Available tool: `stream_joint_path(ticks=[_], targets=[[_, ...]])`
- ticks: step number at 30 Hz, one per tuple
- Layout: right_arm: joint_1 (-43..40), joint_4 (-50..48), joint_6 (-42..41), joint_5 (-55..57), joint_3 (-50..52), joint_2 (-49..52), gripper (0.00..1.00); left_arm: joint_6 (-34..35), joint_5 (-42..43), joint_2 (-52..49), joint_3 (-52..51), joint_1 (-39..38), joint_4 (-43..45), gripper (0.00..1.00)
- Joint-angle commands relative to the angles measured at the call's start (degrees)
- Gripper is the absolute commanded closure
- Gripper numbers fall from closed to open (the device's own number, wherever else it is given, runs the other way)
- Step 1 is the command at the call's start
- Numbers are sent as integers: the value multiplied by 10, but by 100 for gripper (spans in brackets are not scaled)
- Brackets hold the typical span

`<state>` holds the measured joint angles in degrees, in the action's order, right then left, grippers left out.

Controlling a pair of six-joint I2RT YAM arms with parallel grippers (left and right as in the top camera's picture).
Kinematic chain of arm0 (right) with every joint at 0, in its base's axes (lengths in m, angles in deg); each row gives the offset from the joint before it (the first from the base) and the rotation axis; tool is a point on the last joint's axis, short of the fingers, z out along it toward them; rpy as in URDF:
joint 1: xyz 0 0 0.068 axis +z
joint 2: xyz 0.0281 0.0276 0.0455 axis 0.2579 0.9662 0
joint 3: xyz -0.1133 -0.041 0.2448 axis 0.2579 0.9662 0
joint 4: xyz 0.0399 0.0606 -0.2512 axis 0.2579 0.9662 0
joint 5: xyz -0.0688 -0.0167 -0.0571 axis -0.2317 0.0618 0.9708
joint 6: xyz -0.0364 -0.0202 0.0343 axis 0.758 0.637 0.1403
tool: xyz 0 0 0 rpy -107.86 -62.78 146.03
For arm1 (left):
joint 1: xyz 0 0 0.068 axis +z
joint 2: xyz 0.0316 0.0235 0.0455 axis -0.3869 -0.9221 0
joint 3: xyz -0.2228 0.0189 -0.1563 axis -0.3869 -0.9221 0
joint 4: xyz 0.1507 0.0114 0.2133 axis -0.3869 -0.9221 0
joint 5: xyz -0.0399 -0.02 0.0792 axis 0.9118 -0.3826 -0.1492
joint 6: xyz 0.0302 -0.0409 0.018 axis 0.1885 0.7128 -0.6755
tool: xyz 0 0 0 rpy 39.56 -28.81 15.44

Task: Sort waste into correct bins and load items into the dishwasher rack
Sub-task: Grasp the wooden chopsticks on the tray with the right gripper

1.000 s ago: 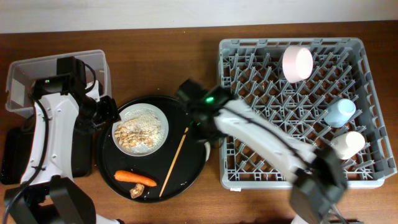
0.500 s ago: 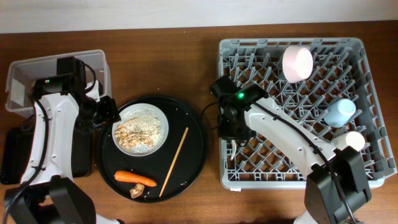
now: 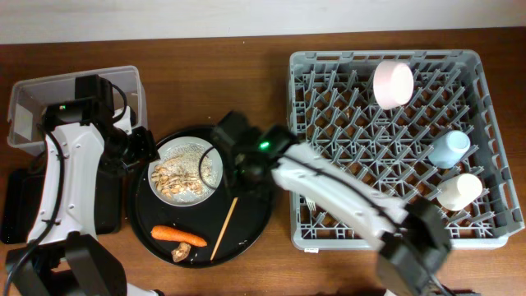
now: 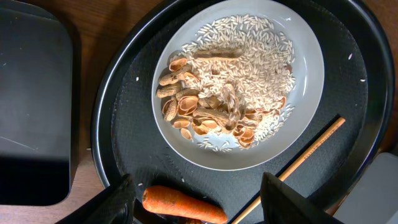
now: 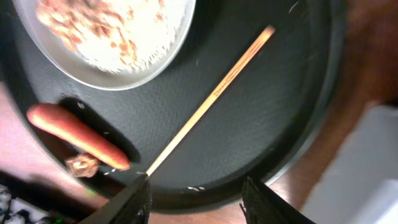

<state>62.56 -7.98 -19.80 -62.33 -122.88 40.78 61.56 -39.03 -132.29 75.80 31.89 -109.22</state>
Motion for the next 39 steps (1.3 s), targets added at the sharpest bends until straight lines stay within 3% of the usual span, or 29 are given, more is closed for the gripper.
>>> stream_joint_path(ticks=[1,7,9,11,13,15,22,26,29,35,39], targets=[[27,-21,-65,2,-5,73,49,3,-3,14,2,2,-1,36],[34,-65,-65,3,-5,160,50,3,-2,14,1,2,-1,36],[34,-65,-65,6,-5,177,55,3,-2,14,1,2,-1,36],[34,-61,-65,12,-5,186,70,3,-2,14,1,2,-1,36],[33,-61,-68,12,-5,187,92,3,-2,14,1,2,-1,36],[33,-59,-69,11,-5,187,96,3,-2,14,1,2,-1,36],[-13,-18,-68,2,-58,141,95,3,-2,14,1,2,-1,36],[-4,-20,-69,-30,-63,144,65,3,-2,14,1,2,-1,36],[16,-32,-83,3,-51,145,58,3,-2,14,1,2,-1,36],[23,-57,-104,15,-12,166,58,3,-2,14,1,2,-1,36],[23,-59,-110,12,-7,177,80,3,-2,14,1,2,-1,36]])
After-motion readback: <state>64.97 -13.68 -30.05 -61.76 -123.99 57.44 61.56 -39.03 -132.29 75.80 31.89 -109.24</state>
